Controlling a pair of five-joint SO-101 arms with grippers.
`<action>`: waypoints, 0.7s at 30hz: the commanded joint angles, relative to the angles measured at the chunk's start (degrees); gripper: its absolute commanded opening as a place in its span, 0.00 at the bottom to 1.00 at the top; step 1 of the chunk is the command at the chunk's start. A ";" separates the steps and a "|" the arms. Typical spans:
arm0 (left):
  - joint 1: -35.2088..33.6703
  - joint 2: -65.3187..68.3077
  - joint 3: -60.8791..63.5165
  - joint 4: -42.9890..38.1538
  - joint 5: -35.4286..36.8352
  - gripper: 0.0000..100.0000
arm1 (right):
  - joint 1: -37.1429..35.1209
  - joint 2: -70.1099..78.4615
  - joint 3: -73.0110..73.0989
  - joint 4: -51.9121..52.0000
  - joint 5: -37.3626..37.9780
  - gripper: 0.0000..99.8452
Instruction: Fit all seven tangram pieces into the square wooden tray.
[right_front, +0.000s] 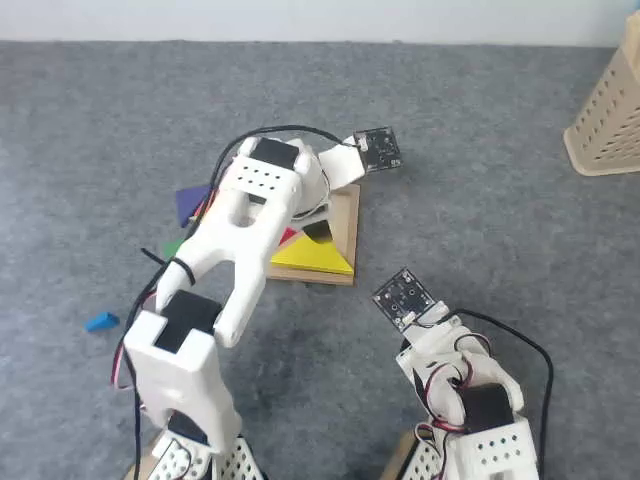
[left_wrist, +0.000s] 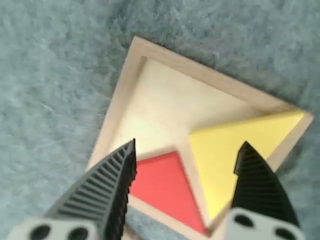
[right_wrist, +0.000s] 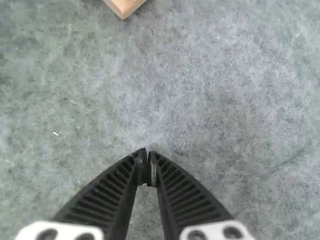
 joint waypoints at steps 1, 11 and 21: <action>5.10 -0.44 -1.98 0.88 6.07 0.30 | 0.04 -0.84 1.05 0.31 -0.35 0.01; 7.56 0.18 2.77 0.62 6.59 0.24 | 0.04 -0.84 1.05 0.31 -0.35 0.01; 0.53 6.68 4.18 -4.31 6.51 0.24 | 0.04 -0.84 1.05 0.31 -0.35 0.01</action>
